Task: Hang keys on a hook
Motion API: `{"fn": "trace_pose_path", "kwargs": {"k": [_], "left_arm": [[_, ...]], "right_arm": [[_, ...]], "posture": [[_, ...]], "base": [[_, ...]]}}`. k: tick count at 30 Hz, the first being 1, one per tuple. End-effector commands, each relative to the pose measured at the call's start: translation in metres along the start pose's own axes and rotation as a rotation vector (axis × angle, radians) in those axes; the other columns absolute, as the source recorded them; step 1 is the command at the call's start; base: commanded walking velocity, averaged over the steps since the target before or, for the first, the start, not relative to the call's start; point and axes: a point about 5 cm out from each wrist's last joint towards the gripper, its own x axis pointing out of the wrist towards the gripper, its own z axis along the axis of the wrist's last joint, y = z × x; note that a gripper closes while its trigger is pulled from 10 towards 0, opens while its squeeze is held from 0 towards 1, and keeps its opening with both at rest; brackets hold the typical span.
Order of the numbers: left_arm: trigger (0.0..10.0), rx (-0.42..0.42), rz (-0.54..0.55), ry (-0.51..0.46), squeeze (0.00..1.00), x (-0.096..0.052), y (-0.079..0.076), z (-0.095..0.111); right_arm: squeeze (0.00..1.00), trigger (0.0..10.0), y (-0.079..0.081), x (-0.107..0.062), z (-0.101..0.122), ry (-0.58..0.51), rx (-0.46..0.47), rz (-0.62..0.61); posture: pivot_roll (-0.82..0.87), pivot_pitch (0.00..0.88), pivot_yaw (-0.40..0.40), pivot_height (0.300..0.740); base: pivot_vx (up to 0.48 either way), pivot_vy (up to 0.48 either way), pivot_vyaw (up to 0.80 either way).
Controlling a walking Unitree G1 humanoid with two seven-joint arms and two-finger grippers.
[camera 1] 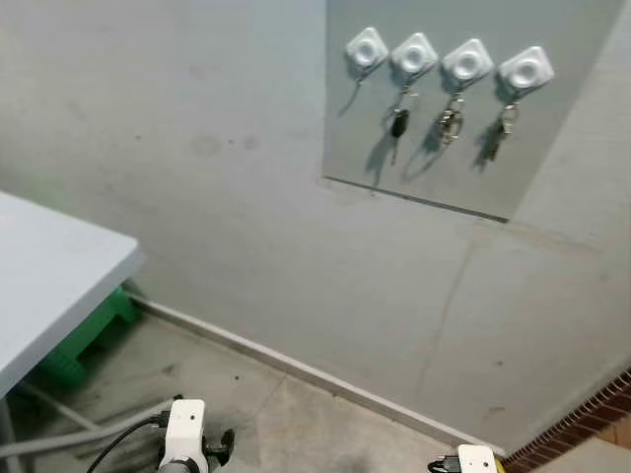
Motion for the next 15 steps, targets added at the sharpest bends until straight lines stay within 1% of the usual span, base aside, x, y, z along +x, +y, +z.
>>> {"fn": "trace_pose_path", "kwargs": {"k": [1, 8, 15], "left_arm": [[10.0, -0.005, 0.018, 0.007, 0.00, -0.0002, 0.0039, 0.0000], [10.0, -0.017, 0.021, 0.002, 0.00, -0.0001, 0.0049, 0.0012], [10.0, -0.019, 0.022, -0.002, 0.00, -0.0001, 0.0052, 0.0016]], "right_arm": [[0.00, 10.0, 0.0028, 0.0011, 0.0013, 0.006, 0.000, 0.002], [0.00, 10.0, 0.0068, 0.0023, 0.0038, -0.003, 0.008, 0.010], [0.00, 10.0, 0.0060, 0.0022, 0.0036, -0.002, 0.002, 0.011]], "posture": [[-0.05, 0.000, 0.037, 0.740], [-0.05, 0.000, 0.041, 0.740], [-0.05, 0.000, 0.035, 0.740]], "base": [[0.000, 0.000, 0.80], [0.000, 0.000, 0.80], [0.000, 0.000, 0.80]]}}
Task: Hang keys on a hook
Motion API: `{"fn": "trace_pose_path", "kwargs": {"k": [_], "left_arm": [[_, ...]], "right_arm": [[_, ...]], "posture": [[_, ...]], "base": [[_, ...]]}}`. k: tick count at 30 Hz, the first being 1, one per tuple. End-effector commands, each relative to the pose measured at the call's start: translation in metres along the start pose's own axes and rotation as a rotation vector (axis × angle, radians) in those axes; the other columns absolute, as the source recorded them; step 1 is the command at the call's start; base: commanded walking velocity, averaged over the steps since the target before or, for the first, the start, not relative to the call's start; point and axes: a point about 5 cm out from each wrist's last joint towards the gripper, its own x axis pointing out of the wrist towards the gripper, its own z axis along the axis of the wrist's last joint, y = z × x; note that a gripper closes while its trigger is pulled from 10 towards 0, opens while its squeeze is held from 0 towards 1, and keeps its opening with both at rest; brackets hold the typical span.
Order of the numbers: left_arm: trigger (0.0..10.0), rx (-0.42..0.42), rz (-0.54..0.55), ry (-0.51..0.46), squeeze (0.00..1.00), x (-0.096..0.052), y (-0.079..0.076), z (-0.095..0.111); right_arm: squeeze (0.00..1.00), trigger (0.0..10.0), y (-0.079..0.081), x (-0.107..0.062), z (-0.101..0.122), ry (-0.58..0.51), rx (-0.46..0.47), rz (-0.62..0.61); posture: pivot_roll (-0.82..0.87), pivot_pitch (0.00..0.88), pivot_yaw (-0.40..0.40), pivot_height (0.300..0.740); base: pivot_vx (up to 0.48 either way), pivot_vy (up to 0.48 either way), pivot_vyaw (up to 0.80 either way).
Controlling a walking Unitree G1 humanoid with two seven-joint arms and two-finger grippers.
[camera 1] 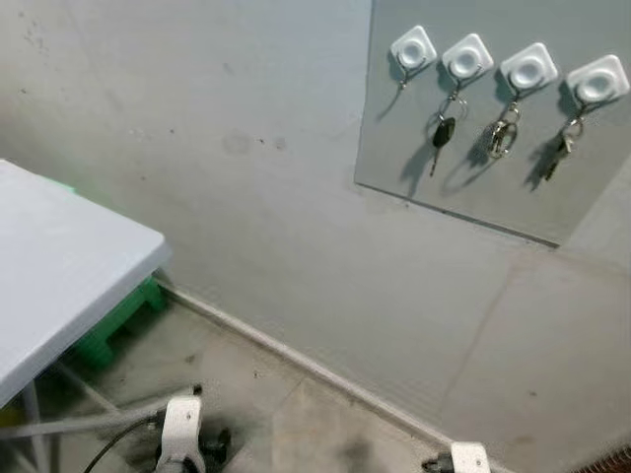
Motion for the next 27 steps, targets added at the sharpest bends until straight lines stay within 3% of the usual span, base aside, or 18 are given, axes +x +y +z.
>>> {"fn": "trace_pose_path", "kwargs": {"k": [1, 27], "left_arm": [[10.0, -0.003, 0.018, 0.013, 0.00, -0.0017, 0.0053, -0.0034], [10.0, -0.010, 0.017, 0.015, 0.00, -0.0015, 0.0036, -0.0039]], "right_arm": [[0.00, 10.0, 0.0014, 0.0005, 0.0012, -0.004, 0.000, 0.000], [0.00, 10.0, 0.0001, 0.0002, 0.0002, 0.006, -0.025, 0.013]], "posture": [[-0.05, 0.000, 0.035, 0.740], [-0.04, 0.000, 0.018, 0.740]], "base": [[0.000, 0.000, 0.80], [0.000, 0.000, 0.80]]}}
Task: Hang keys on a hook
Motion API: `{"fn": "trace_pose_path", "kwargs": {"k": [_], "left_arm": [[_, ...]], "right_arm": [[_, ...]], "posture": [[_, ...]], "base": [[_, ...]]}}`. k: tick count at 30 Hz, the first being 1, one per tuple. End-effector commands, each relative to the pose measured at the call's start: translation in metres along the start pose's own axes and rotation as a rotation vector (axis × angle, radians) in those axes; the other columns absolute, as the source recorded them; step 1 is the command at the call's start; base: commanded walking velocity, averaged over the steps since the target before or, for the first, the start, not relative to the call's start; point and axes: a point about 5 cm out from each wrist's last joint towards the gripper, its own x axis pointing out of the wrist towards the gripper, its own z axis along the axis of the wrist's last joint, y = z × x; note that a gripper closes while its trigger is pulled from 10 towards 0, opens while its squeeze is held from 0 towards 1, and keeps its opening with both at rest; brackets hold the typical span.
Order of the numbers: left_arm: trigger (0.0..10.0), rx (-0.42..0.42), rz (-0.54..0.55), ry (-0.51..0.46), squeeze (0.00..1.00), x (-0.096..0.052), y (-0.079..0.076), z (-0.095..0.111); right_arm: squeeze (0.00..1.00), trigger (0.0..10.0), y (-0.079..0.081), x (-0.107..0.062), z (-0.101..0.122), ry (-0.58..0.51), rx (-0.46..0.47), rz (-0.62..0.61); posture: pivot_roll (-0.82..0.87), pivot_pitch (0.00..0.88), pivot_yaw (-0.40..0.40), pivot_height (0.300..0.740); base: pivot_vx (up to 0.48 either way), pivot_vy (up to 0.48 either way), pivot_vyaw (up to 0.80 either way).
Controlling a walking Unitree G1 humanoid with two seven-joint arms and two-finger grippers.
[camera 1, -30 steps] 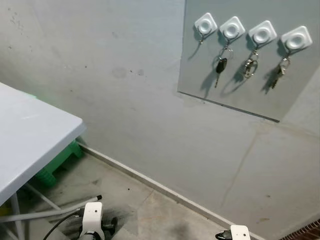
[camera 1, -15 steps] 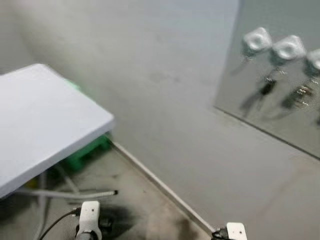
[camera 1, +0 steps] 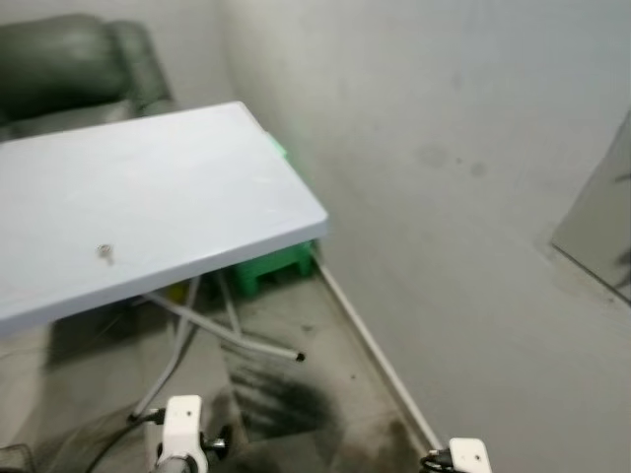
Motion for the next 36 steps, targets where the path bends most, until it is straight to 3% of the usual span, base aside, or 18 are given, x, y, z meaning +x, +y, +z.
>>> {"fn": "trace_pose_path", "kwargs": {"k": [1, 23, 26, 36], "left_arm": [[10.0, 0.009, 0.022, 0.004, 0.00, -0.0013, 0.0084, 0.0001], [10.0, 0.003, 0.025, 0.010, 0.00, -0.0033, 0.0111, -0.0042], [10.0, 0.001, 0.023, 0.008, 0.00, -0.0032, 0.0109, -0.0037], [10.0, -0.025, 0.027, 0.007, 0.00, -0.0029, 0.0114, -0.0032]], "right_arm": [[0.00, 10.0, 0.0081, 0.0036, 0.0093, -0.025, -0.001, 0.025], [0.00, 10.0, 0.0075, 0.0031, 0.0081, -0.022, -0.005, 0.033], [0.00, 10.0, 0.0052, 0.0027, 0.0072, -0.022, 0.034, 0.019], [0.00, 10.0, 0.0063, 0.0026, 0.0065, -0.019, 0.030, 0.013]], "posture": [[-0.04, 0.000, 0.018, 0.740], [-0.03, 0.000, 0.011, 0.740], [-0.03, 0.000, 0.009, 0.740], [-0.03, 0.000, 0.013, 0.740]], "base": [[0.000, 0.000, 0.80], [0.000, 0.000, 0.80], [0.000, 0.000, 0.00], [0.000, 0.000, 0.00]]}}
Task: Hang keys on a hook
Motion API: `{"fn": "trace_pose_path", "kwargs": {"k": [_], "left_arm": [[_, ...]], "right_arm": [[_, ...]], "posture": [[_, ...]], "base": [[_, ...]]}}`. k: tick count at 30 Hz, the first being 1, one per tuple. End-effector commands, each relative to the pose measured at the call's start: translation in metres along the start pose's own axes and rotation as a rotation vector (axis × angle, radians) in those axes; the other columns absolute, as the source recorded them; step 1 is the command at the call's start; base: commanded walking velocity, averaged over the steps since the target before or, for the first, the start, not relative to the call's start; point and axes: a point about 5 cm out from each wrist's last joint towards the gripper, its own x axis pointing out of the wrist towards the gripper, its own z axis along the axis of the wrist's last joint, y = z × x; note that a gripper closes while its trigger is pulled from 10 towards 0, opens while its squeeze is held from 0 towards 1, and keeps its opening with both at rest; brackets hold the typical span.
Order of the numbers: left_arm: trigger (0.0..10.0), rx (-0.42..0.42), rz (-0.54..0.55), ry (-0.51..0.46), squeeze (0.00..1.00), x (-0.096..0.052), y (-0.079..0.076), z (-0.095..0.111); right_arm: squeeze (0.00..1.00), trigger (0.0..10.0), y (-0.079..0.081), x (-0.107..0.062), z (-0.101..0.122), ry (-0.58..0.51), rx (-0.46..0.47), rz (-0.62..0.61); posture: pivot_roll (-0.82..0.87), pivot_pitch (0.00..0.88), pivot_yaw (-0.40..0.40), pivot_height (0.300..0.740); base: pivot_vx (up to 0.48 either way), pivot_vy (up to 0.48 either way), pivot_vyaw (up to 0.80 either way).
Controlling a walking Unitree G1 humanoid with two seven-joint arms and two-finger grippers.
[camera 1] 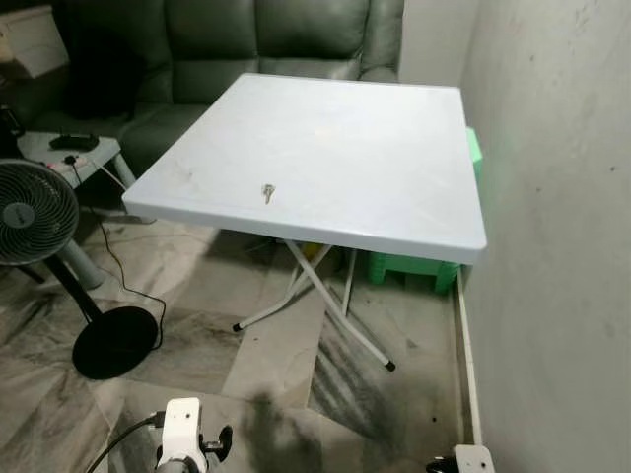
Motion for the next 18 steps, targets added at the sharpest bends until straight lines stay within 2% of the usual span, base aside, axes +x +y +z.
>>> {"fn": "trace_pose_path", "kwargs": {"k": [1, 4, 18], "left_arm": [[10.0, -0.007, 0.009, 0.009, 0.00, -0.0012, 0.0049, -0.0017], [10.0, -0.008, 0.009, 0.011, 0.00, -0.0013, 0.0052, -0.0020], [10.0, -0.003, -0.001, 0.002, 0.00, -0.0001, 0.0034, 0.0012]], "right_arm": [[0.00, 10.0, 0.0040, 0.0017, 0.0031, -0.007, 0.014, -0.001], [0.00, 10.0, 0.0047, 0.0017, 0.0030, -0.007, 0.016, -0.004], [0.00, 10.0, 0.0059, 0.0013, 0.0015, -0.005, 0.027, -0.006]], "posture": [[-0.03, 0.000, 0.013, 0.740], [-0.03, 0.000, 0.016, 0.740], [-0.03, 0.000, 0.017, 0.740]], "base": [[0.000, 0.000, 0.00], [0.000, 0.000, 0.00], [0.000, 0.289, 0.00]]}}
